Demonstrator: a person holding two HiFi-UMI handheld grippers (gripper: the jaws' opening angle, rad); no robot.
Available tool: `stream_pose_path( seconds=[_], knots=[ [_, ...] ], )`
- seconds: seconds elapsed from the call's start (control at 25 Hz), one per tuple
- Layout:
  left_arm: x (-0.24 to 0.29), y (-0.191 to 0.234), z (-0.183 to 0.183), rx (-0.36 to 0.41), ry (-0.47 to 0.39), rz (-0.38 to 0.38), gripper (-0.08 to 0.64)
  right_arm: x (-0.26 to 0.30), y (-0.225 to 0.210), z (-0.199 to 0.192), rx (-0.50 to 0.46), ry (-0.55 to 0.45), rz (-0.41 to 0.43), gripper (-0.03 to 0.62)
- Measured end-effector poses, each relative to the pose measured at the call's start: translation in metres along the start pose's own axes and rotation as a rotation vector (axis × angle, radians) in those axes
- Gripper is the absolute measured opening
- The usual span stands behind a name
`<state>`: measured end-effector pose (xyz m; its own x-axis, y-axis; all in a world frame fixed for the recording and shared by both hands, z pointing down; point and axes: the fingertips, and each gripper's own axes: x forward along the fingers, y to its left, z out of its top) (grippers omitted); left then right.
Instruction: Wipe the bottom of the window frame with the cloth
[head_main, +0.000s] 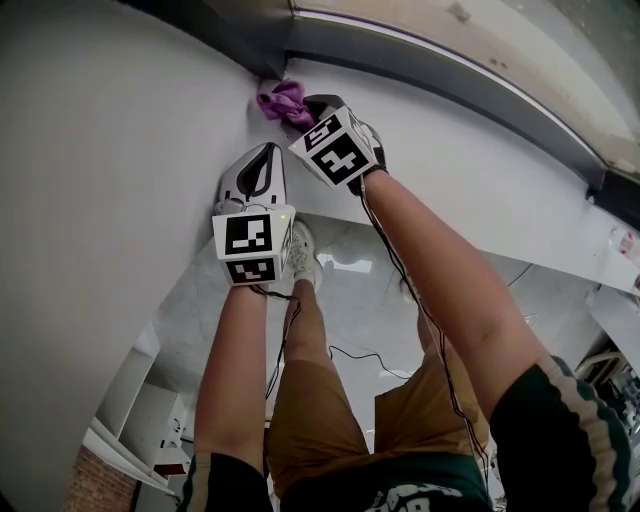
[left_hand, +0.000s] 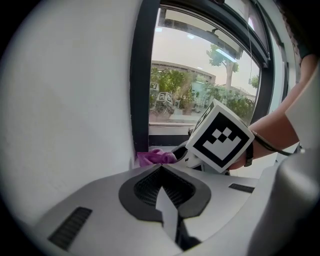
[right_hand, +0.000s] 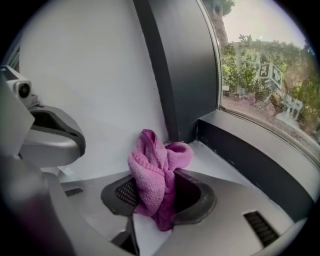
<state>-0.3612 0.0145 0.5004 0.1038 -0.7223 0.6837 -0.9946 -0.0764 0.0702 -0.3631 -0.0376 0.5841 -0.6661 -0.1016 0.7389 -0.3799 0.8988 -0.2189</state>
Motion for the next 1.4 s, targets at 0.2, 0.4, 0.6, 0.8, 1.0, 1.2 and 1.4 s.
stream_pose_path(
  seconds=[0.2, 0.4, 0.6, 0.8, 1.0, 1.2, 1.4],
  knots=[
    [0.004, -0.007, 0.0, 0.017, 0.012, -0.008, 0.005, -0.012, -0.01, -0.014, 0.011, 0.012, -0.009, 0.164],
    [0.012, -0.029, 0.006, 0.056, 0.013, -0.038, 0.005, -0.029, -0.023, -0.028, 0.024, 0.007, -0.02, 0.164],
    [0.02, -0.053, 0.01, 0.093, 0.02, -0.064, 0.005, -0.045, -0.033, -0.044, 0.035, 0.013, -0.03, 0.164],
    [0.029, -0.081, 0.019, 0.118, 0.019, -0.094, 0.005, -0.066, -0.047, -0.064, 0.059, 0.017, -0.039, 0.164],
    [0.039, -0.113, 0.026, 0.141, 0.017, -0.127, 0.005, -0.088, -0.061, -0.085, 0.089, 0.016, -0.057, 0.164],
    [0.046, -0.141, 0.032, 0.166, 0.015, -0.158, 0.005, -0.108, -0.075, -0.106, 0.12, 0.017, -0.078, 0.164],
    [0.05, -0.171, 0.036, 0.189, 0.019, -0.184, 0.005, -0.131, -0.088, -0.128, 0.15, 0.014, -0.099, 0.164]
  ],
)
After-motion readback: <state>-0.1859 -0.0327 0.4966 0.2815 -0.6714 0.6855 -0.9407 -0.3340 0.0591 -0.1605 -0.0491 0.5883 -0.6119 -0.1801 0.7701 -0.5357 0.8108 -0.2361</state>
